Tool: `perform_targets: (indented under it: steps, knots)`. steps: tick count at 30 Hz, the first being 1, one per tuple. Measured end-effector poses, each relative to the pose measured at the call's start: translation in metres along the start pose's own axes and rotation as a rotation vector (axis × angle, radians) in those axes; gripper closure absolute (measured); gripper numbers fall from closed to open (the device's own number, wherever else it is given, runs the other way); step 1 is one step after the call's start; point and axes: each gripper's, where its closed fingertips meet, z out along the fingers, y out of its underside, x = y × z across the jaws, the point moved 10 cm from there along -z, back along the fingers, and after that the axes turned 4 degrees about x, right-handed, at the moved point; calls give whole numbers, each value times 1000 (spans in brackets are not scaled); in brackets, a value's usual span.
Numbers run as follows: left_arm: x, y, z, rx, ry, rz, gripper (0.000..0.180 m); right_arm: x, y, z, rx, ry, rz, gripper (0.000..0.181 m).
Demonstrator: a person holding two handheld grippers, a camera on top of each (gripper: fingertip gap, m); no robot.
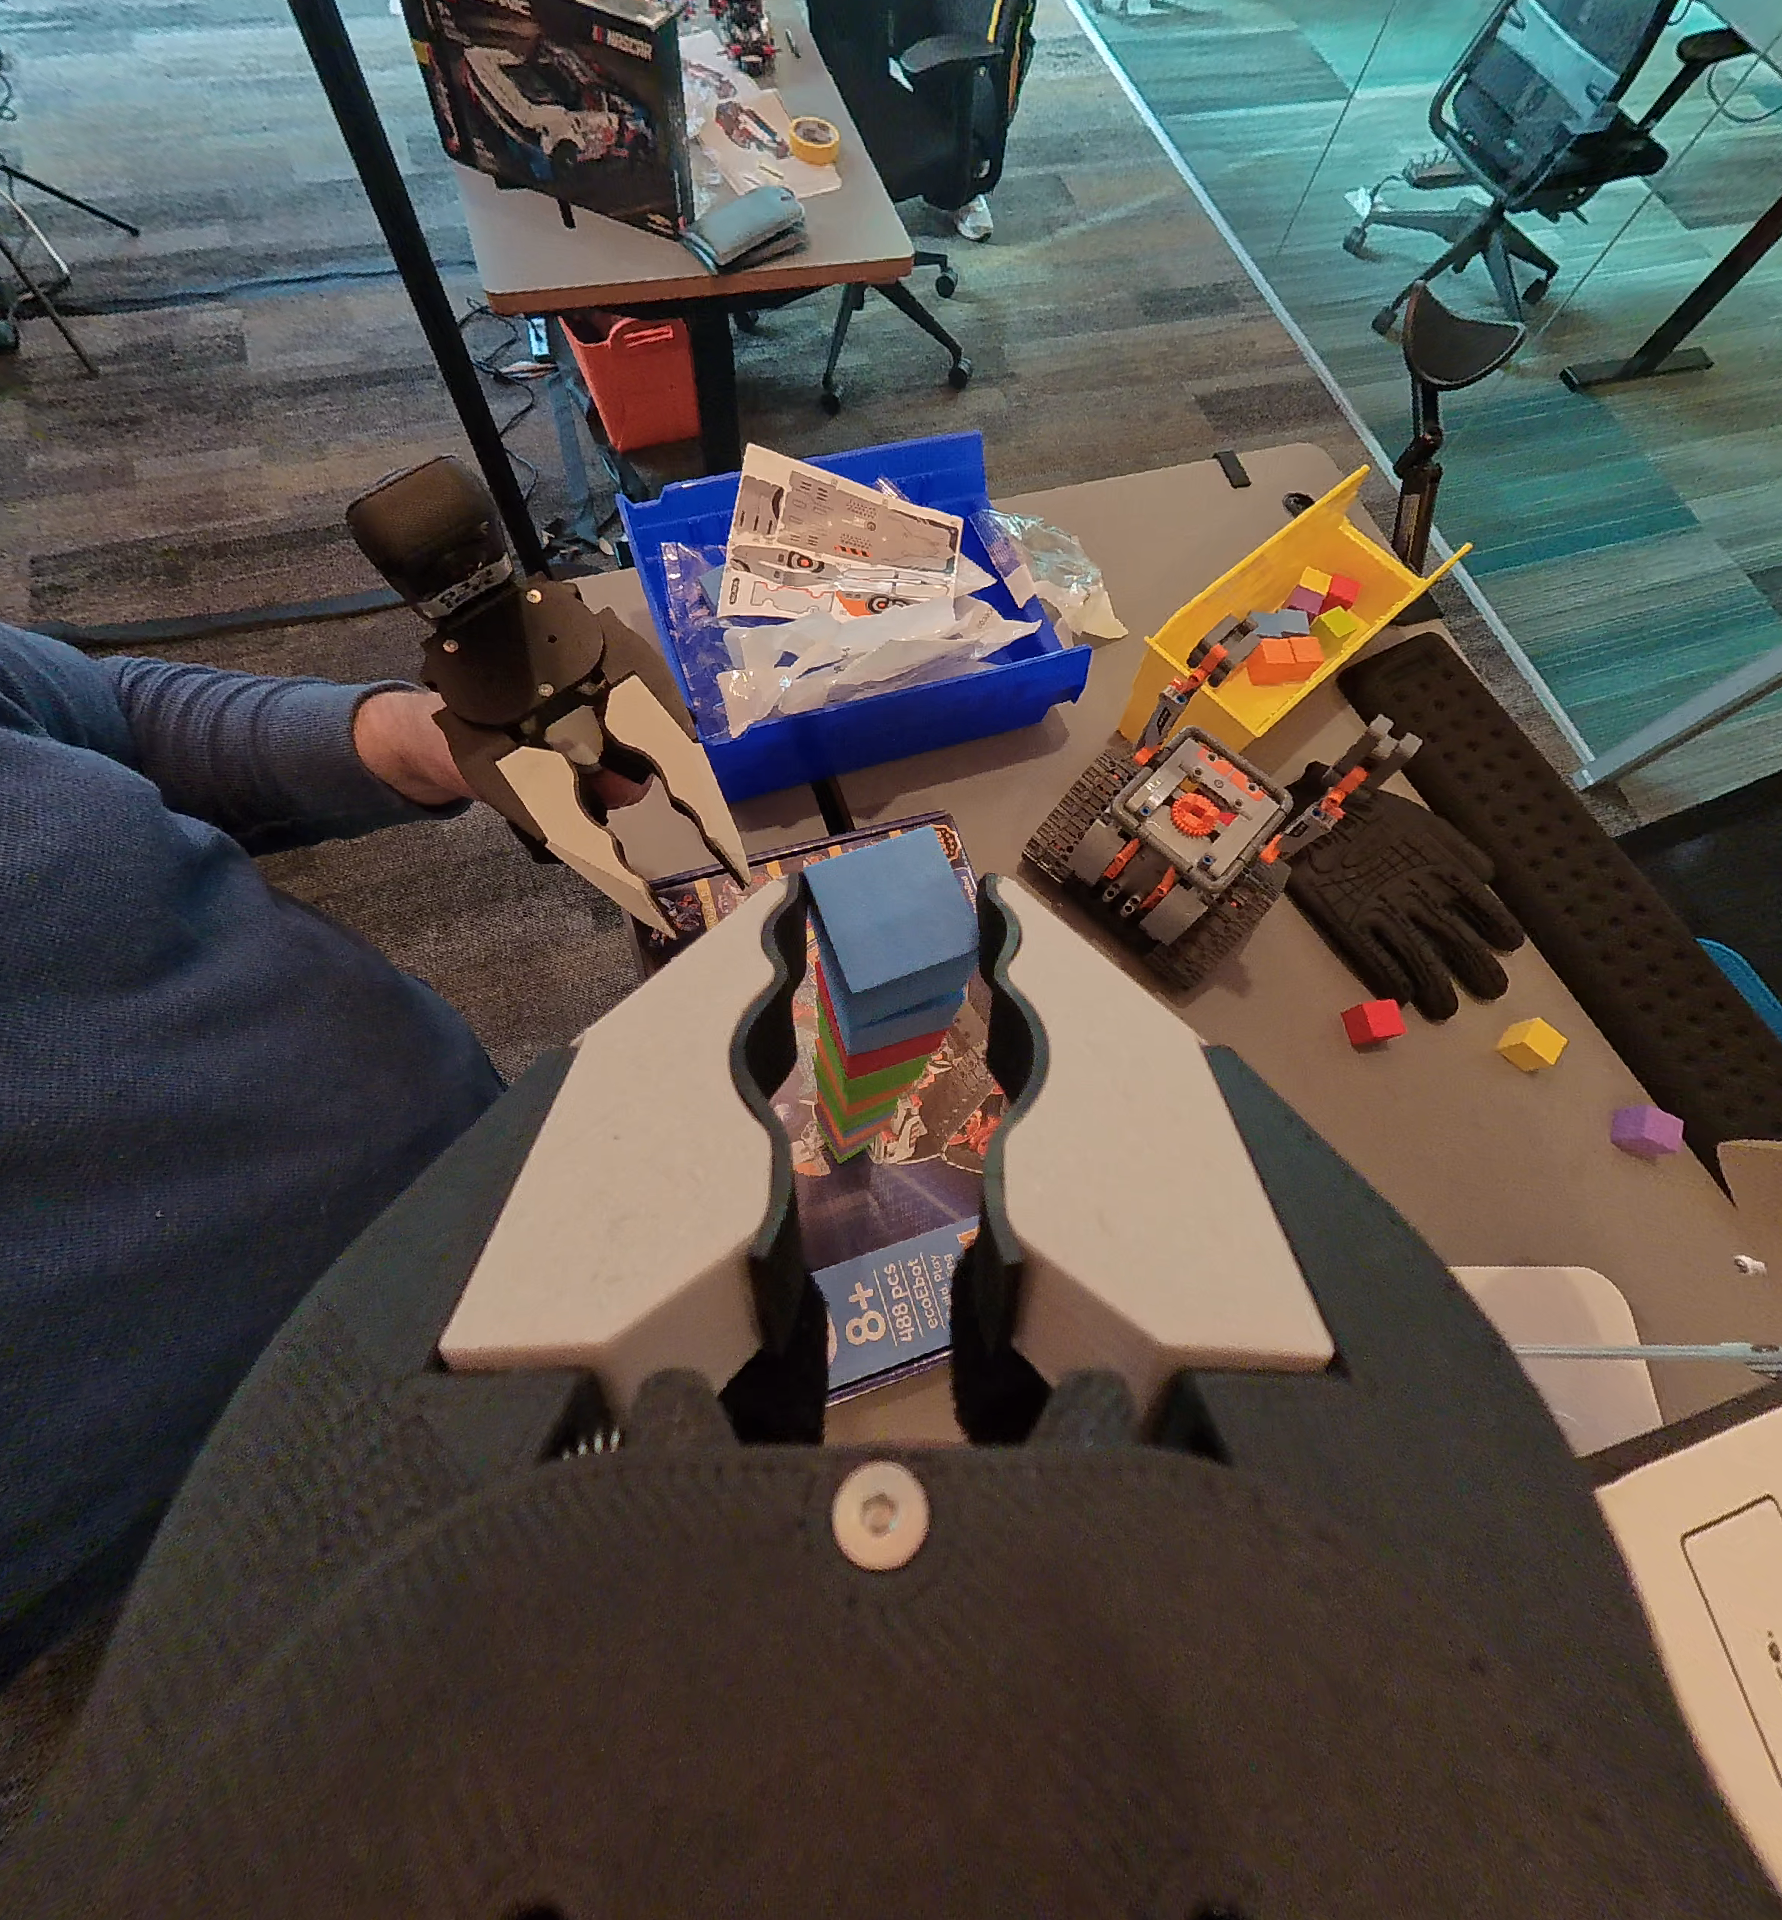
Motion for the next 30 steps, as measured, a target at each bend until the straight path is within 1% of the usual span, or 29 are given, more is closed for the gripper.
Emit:
perform_targets:
  steps: [11, 13, 16, 21, 25, 27, 30]
  knots:
    - [-1, 2, -1, -3, 8, -6, 148, 1, 2, 2, 5, 0, 29, 148]
    - [-1, 2, -1, -4, 7, -4, 148, 1, 1, 0, 16, 11, 29, 138]
    - [0, 1, -1, -2, 10, -5, 148, -1, 0, -5, 35, 25, 21, 135]
    - [1, 1, -4, -1, 12, -2, 148, -11, 0, -28, 124, 75, 2, 132]
    - [1, -1, -10, -3, 9, 8, 147, -30, 12, -46, 182, 142, -13, 133]
    - [2, -2, -13, -6, 8, 20, 147, -39, 24, -53, 226, 167, 5, 135]
    - [3, -2, -17, -3, 19, 17, 147, -50, 48, -56, 236, 206, 46, 136]
